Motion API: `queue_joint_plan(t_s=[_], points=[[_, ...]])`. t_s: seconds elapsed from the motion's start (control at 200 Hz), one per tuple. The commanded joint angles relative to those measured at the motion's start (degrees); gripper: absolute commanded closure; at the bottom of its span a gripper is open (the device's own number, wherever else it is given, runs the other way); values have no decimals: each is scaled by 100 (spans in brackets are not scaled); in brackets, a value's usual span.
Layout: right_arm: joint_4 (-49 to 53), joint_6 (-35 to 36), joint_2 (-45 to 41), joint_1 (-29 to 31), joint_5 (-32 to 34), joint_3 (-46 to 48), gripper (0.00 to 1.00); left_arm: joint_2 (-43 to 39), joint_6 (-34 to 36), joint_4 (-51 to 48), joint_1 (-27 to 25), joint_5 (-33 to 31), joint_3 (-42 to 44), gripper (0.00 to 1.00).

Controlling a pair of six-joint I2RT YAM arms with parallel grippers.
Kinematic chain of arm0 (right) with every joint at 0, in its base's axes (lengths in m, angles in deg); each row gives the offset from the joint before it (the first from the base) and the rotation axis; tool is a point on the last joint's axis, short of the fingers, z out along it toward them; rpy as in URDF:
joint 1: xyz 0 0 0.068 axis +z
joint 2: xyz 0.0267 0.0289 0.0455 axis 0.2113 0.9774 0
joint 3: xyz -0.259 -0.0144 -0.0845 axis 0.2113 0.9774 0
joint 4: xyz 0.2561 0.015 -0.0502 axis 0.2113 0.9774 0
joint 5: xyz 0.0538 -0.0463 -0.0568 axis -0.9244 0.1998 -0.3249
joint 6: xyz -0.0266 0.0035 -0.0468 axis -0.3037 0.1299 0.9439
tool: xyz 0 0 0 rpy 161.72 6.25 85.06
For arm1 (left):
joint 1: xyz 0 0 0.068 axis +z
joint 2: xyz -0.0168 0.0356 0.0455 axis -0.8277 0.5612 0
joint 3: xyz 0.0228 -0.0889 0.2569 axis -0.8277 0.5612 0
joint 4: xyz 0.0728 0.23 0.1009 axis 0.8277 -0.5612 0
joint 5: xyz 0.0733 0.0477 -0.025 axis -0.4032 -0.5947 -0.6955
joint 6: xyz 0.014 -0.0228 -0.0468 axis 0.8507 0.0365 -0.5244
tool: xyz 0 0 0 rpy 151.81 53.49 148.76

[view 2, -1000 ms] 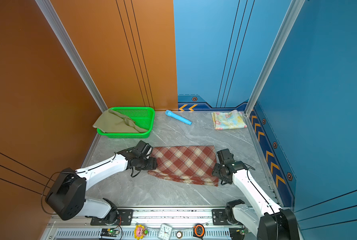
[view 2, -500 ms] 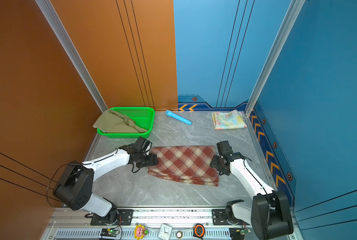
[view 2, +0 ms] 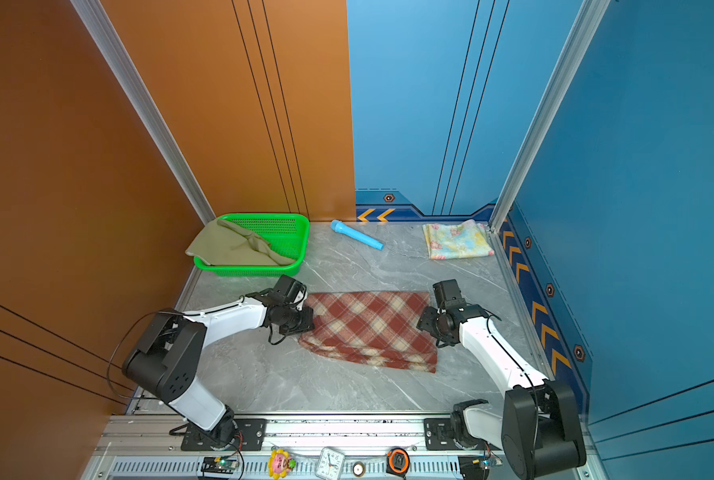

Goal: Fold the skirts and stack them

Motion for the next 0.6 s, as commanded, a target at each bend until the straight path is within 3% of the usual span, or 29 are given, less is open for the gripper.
queue_joint_plan(t_s=[0.0, 0.366, 0.596], points=[[-253, 121, 147, -12, -146, 65, 29, -39, 232, -316, 152, -258, -4, 100], [-1105, -169, 449, 4, -535, 188, 31, -527, 1163, -2183, -20, -2027, -1892, 100], [-2257, -872, 844, 382, -573, 489, 42, -338, 1557, -2897, -914, -3254, -2934, 100]])
